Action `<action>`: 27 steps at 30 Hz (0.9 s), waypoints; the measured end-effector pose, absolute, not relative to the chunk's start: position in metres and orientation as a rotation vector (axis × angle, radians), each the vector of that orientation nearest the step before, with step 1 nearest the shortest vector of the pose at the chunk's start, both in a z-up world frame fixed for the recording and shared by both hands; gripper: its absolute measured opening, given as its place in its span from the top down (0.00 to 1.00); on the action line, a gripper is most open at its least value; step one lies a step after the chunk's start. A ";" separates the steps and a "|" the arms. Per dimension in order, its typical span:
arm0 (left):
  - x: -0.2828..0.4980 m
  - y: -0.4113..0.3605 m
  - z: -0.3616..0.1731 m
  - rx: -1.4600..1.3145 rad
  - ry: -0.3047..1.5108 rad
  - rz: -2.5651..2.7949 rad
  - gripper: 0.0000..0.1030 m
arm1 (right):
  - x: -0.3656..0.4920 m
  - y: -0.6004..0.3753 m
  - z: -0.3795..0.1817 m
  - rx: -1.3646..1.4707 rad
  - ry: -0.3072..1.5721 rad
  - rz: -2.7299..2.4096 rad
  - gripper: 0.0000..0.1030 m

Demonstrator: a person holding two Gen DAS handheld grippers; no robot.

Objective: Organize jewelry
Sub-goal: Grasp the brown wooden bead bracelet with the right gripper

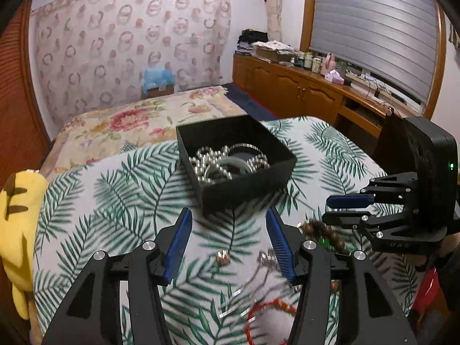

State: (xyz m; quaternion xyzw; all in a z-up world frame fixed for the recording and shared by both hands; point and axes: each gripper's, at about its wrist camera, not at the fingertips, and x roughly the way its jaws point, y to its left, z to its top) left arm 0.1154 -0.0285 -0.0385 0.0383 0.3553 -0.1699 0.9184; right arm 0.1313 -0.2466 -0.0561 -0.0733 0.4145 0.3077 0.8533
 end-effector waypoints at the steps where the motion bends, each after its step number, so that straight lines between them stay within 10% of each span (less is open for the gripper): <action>1: 0.112 -0.028 -0.041 0.077 0.737 -0.346 0.50 | 0.129 -0.248 -0.058 -0.153 0.878 0.651 0.75; 27: 0.089 -0.052 -0.086 0.114 0.861 -0.397 0.41 | 0.123 -0.254 -0.077 -0.170 0.867 0.597 0.86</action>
